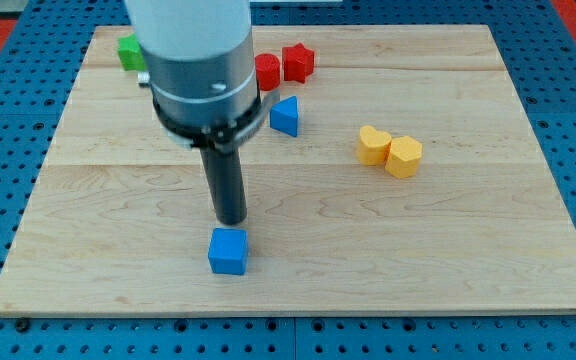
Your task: Push the blue triangle into the blue cube
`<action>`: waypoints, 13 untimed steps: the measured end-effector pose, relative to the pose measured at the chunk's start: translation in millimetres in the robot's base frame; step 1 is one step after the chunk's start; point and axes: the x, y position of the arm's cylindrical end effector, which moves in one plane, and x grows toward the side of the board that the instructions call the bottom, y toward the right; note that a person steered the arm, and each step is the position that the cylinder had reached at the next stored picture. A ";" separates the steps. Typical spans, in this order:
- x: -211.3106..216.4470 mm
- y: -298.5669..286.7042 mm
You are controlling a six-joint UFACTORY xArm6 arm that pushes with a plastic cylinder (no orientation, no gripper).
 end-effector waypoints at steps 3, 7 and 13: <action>-123.7 112.2; -127.8 0.0; 8.2 -1.0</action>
